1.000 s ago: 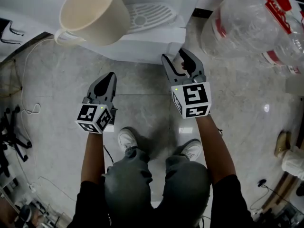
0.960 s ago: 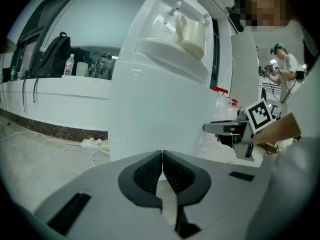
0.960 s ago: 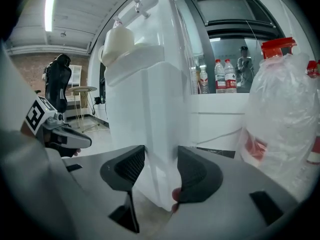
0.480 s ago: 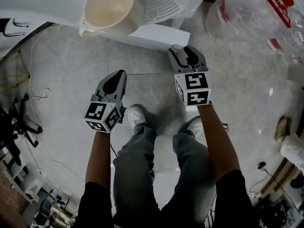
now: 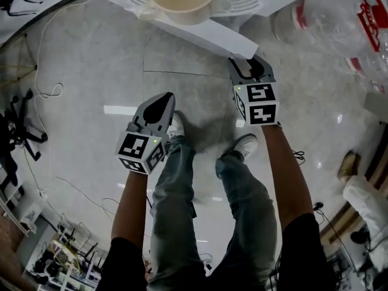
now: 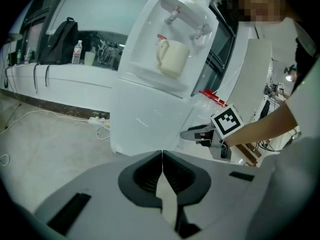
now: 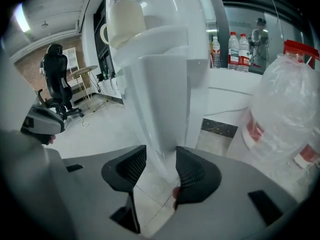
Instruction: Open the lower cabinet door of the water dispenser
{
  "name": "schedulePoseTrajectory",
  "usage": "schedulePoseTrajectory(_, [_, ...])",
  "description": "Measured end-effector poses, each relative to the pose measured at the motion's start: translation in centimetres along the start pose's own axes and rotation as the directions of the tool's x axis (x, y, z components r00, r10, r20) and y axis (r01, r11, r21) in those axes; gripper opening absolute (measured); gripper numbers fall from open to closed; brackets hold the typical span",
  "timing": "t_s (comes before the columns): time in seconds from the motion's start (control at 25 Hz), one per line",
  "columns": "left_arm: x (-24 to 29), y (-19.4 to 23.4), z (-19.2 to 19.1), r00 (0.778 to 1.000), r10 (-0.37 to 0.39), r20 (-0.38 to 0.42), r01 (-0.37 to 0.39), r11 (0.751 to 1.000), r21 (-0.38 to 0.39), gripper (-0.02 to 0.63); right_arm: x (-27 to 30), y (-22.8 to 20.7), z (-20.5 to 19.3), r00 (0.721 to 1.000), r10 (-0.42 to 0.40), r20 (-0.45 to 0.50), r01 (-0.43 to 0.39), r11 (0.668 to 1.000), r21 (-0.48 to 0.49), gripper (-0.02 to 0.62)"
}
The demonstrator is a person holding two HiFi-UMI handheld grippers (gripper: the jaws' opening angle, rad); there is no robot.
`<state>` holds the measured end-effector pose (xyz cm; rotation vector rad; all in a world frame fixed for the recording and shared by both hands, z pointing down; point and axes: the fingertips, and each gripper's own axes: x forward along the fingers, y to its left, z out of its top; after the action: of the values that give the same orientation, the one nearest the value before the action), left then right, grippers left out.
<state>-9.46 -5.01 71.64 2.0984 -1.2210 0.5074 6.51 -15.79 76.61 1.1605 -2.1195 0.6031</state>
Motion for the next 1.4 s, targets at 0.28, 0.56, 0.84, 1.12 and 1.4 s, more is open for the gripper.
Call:
schedulePoseTrajectory(0.28, [-2.3,-1.1,-1.9,0.998,0.065,0.009,-0.065,0.995,-0.072,0.018,-1.0,2.0,-1.3,0.998,0.047,-0.033,-0.048,0.998,-0.046,0.192])
schedulePoseTrajectory(0.56, [-5.0,-2.6,-3.2,0.994,0.105,-0.011,-0.106,0.988,-0.115,0.017,-1.9,4.9,-2.7,0.991,0.106,-0.077,-0.112,0.991,-0.07,0.189])
schedulePoseTrajectory(0.84, [-6.9,-3.1,-4.4,0.995,0.091,-0.035,-0.095,0.983,-0.154,0.018,-2.5,6.9,-3.5,0.986,0.119,-0.121,-0.131,0.987,-0.093,0.192])
schedulePoseTrajectory(1.12, [-8.4,-2.1,-4.6,0.996,0.056,-0.067,-0.064,0.988,-0.137,0.018,-2.9,9.9,-4.2,0.98,0.11,-0.168,-0.128,0.987,-0.095,0.189])
schedulePoseTrajectory(1.4, [-10.5,-0.2,-5.5,0.996,0.044,-0.079,-0.055,0.987,-0.148,0.018,-3.2,14.1,-5.1,0.973,0.129,-0.192,-0.154,0.981,-0.12,0.178])
